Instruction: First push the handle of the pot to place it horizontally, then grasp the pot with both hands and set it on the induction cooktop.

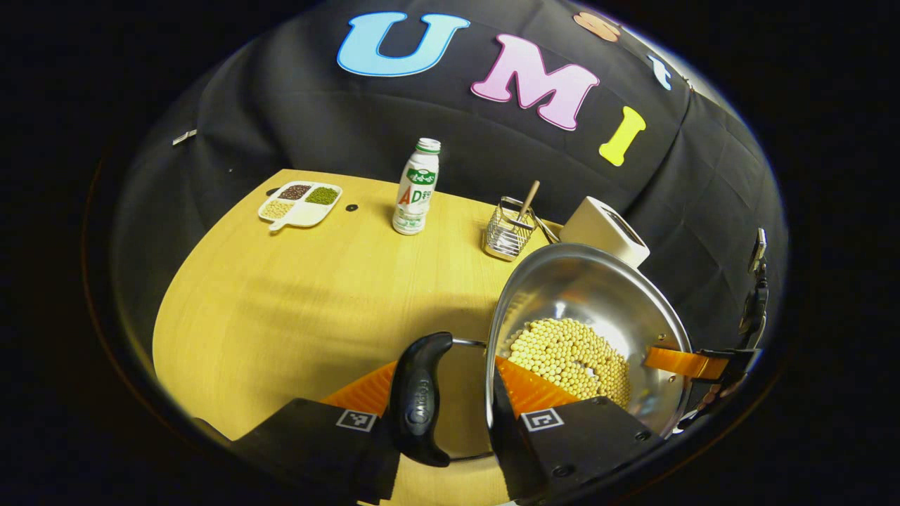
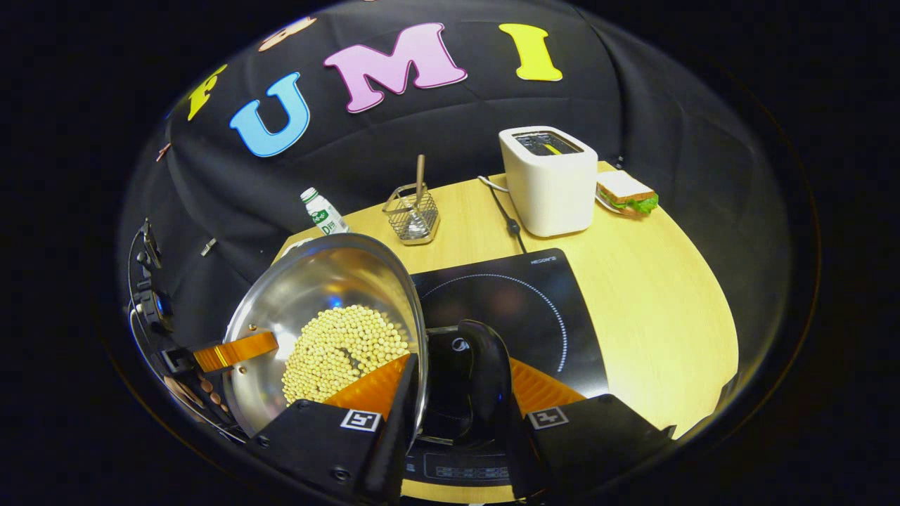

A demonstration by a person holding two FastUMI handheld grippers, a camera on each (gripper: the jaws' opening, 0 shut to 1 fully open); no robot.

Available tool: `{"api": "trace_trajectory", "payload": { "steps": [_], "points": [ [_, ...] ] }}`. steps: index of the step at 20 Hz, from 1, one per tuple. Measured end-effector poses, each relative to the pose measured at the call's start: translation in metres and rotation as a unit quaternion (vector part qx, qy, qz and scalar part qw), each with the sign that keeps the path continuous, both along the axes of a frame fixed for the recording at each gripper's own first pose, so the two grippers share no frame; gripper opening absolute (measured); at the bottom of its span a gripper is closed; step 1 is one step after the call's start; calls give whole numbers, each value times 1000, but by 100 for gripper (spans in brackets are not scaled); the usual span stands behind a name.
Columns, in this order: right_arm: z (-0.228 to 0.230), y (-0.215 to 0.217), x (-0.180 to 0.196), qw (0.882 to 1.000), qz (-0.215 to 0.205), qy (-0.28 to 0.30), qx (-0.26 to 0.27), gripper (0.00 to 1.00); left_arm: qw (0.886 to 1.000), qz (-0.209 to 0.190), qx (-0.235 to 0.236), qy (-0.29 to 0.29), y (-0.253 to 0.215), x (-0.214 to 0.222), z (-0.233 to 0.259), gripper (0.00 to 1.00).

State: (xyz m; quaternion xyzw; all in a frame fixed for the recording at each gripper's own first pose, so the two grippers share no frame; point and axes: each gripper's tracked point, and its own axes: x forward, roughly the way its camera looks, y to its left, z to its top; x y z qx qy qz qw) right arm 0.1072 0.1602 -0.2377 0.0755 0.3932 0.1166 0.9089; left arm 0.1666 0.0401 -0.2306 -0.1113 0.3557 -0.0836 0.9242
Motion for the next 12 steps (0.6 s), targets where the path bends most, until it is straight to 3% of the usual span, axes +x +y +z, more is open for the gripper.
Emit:
{"api": "trace_trajectory", "payload": {
  "steps": [3,4,12],
  "points": [
    [-3,-20,7,1000,-2,2,-2,56,1000,-3,-3,6,-22,5,-7,60],
    [-5,-26,9,1000,-3,4,-3,60,1000,-4,-2,7,-29,8,-8,60],
    [-16,-70,31,1000,-9,14,-8,60,1000,-8,-2,13,-74,23,-20,60]
  ]
}}
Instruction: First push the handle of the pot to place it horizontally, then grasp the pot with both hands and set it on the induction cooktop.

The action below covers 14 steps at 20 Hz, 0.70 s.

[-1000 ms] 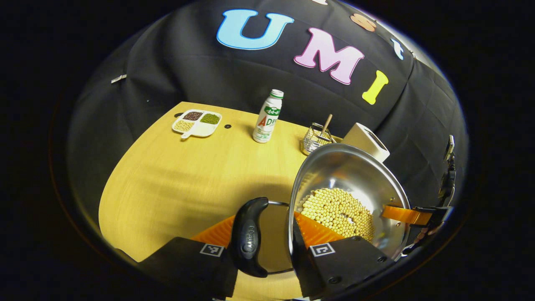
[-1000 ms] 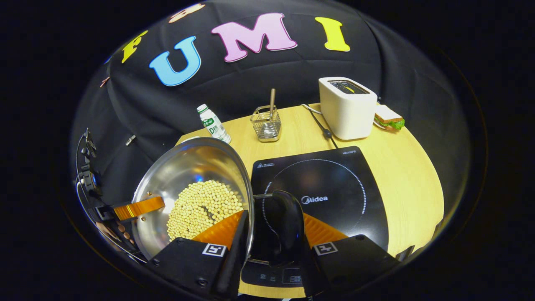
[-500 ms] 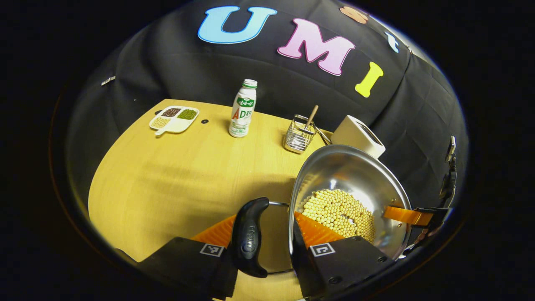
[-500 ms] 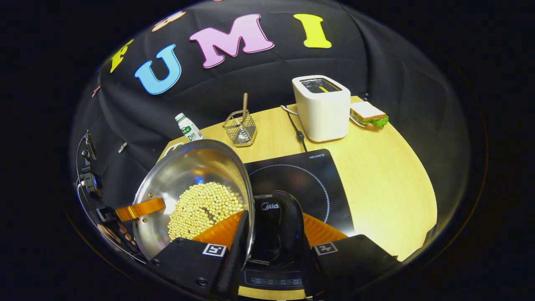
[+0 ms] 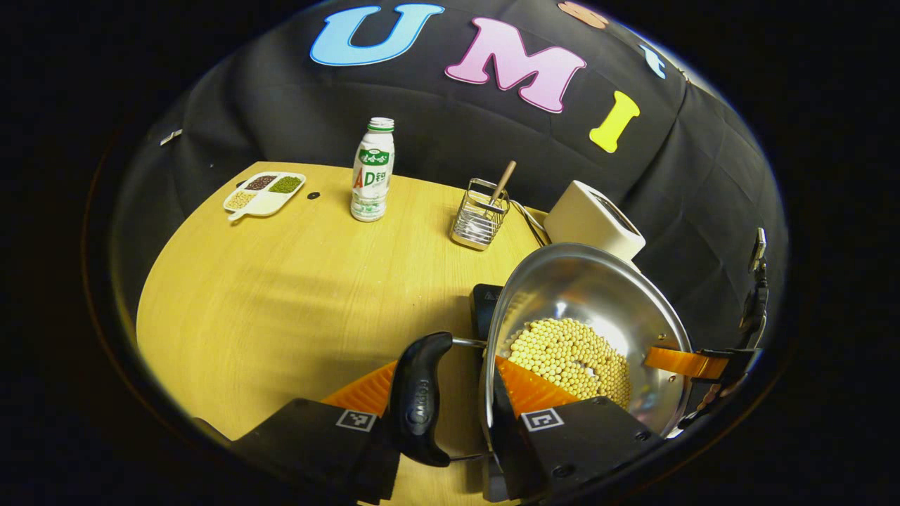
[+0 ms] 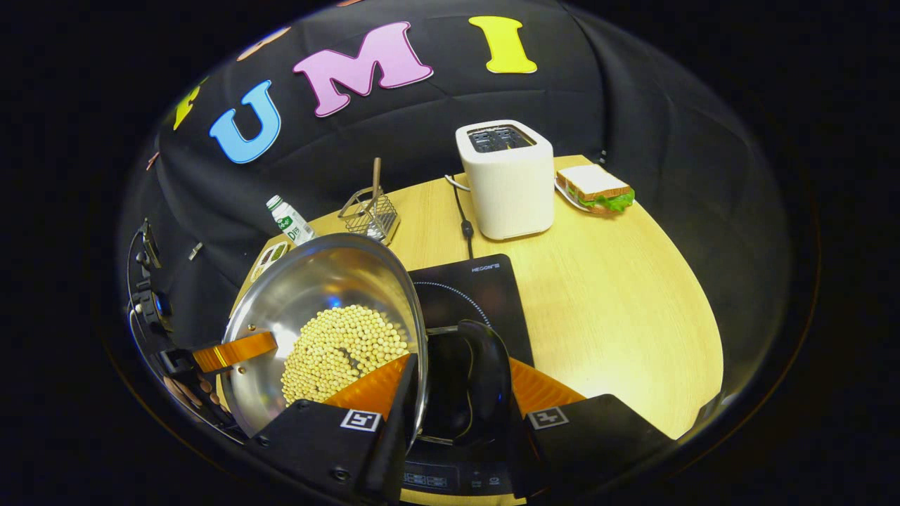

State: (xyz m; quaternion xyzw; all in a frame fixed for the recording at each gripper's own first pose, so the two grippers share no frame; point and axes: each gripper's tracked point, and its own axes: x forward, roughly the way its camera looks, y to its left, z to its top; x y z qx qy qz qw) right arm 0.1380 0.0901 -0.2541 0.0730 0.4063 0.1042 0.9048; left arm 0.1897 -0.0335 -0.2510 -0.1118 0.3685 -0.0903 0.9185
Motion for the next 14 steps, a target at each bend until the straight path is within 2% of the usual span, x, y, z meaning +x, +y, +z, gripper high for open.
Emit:
{"api": "trace_trajectory", "payload": {
  "steps": [8,14],
  "points": [
    [-16,-34,19,1000,-12,10,1,60,1000,-7,4,-7,-35,18,-12,60],
    [-31,-41,28,1000,-14,22,-1,60,1000,-2,0,-9,-46,26,-22,60]
  ]
}}
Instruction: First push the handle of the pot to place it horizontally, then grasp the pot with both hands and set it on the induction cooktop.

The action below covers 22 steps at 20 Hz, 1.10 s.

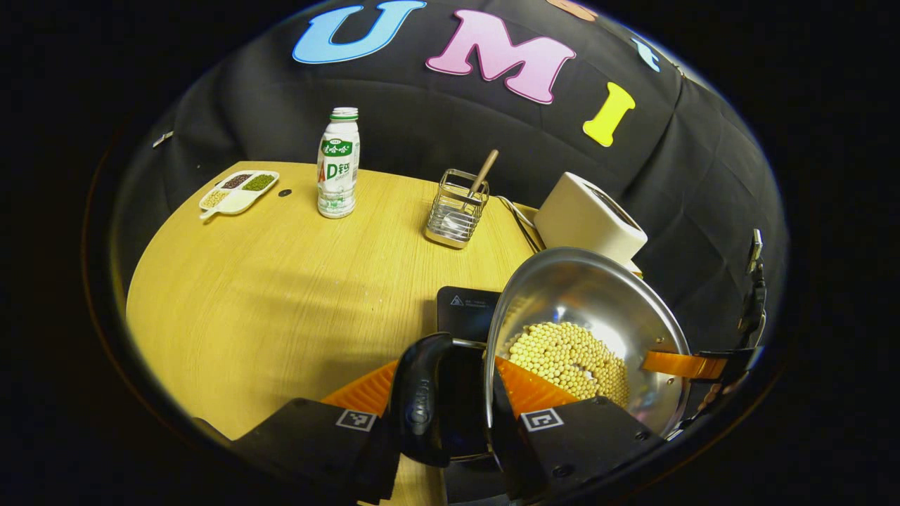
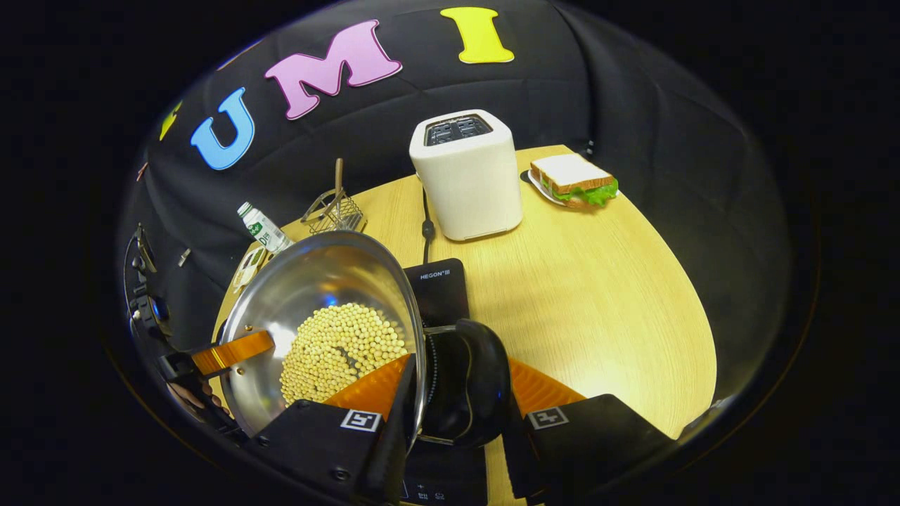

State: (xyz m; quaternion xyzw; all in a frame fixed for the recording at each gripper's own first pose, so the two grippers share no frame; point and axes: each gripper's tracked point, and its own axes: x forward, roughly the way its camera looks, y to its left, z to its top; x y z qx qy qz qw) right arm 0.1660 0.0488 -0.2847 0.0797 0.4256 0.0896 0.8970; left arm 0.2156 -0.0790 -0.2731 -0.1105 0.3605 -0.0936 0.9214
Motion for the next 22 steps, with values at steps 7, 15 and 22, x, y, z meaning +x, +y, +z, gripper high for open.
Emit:
{"api": "trace_trajectory", "payload": {
  "steps": [7,15,22],
  "points": [
    [-10,-3,4,1000,3,3,-2,60,1000,-1,2,-2,-1,4,-7,60],
    [-11,-4,4,1000,-2,4,-1,62,1000,-5,8,13,0,1,-9,63],
    [-9,-4,4,1000,-3,7,-9,64,999,-11,39,27,0,0,-14,67]
  ]
}}
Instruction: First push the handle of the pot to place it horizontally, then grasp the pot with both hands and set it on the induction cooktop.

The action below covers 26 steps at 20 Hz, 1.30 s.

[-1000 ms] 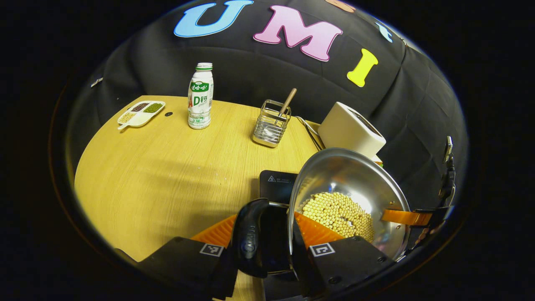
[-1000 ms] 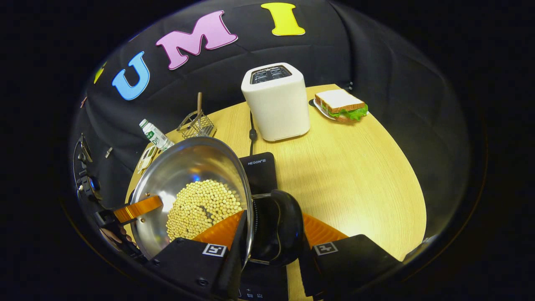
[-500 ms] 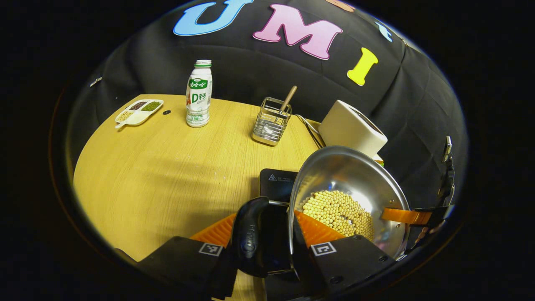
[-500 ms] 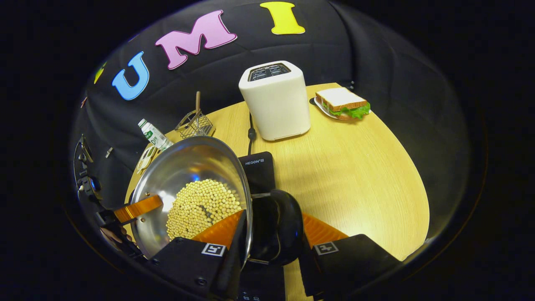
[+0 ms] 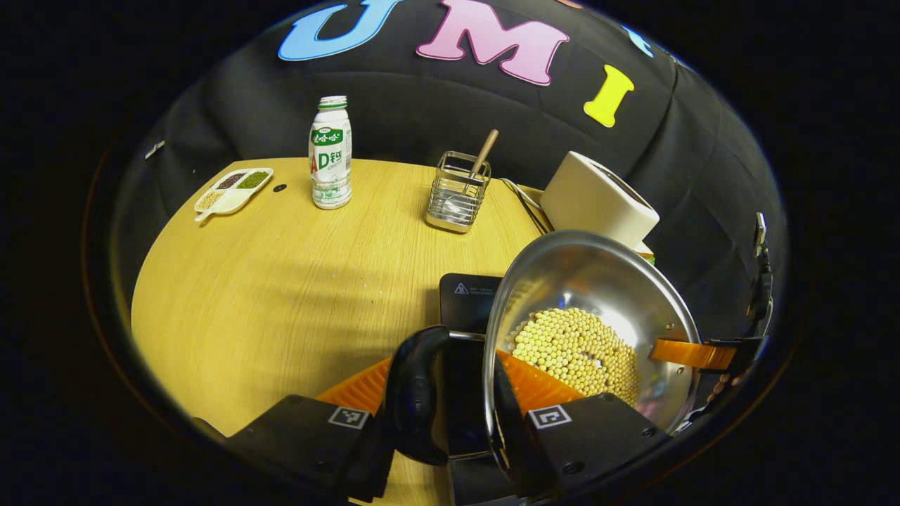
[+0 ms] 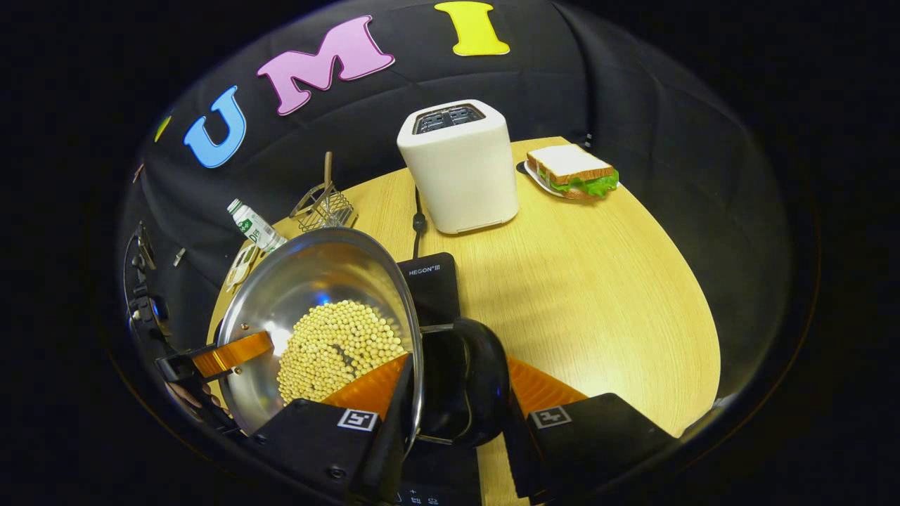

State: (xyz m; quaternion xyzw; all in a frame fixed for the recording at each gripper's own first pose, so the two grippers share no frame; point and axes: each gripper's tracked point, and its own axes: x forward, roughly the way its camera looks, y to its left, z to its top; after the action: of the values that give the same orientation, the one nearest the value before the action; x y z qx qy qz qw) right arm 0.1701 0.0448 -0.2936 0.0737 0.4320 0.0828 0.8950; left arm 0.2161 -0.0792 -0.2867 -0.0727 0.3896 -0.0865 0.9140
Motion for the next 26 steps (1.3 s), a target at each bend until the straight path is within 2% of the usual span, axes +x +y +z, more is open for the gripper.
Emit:
{"api": "trace_trajectory", "payload": {
  "steps": [2,3,4,5,6,7,10,14,16,19,22,24,26],
  "points": [
    [3,0,-1,1000,1,-2,-1,65,1000,13,19,-8,6,0,8,71],
    [6,-1,0,1000,-1,-6,-1,75,999,19,23,-13,9,0,13,75],
    [10,-3,0,1000,-3,-11,1,71,999,26,24,-21,9,-1,18,85],
    [21,-2,-2,1000,-3,-20,9,84,999,33,24,-33,11,-3,28,89],
    [28,-2,-1,999,-4,-30,11,91,998,35,21,-44,10,-6,38,99],
    [36,-2,1,999,-2,-43,13,100,997,36,22,-57,10,-9,53,99],
    [69,-5,1,996,6,-93,7,99,992,44,36,-109,13,-22,98,96],
    [116,-12,-6,985,19,-167,-34,99,977,58,58,-195,15,-50,174,96],
    [147,-12,-12,976,24,-211,-45,99,967,57,67,-239,14,-68,214,95],
    [202,-13,-26,958,5,-285,-37,99,945,48,103,-307,17,-97,271,95],
    [240,-19,-54,938,-16,-344,-42,99,926,57,119,-353,20,-137,297,95],
    [257,-19,-82,927,-17,-372,-45,99,922,58,106,-368,13,-165,299,95],
    [261,-22,-104,925,-30,-377,-49,98,923,60,92,-368,15,-192,294,95]
  ]
}}
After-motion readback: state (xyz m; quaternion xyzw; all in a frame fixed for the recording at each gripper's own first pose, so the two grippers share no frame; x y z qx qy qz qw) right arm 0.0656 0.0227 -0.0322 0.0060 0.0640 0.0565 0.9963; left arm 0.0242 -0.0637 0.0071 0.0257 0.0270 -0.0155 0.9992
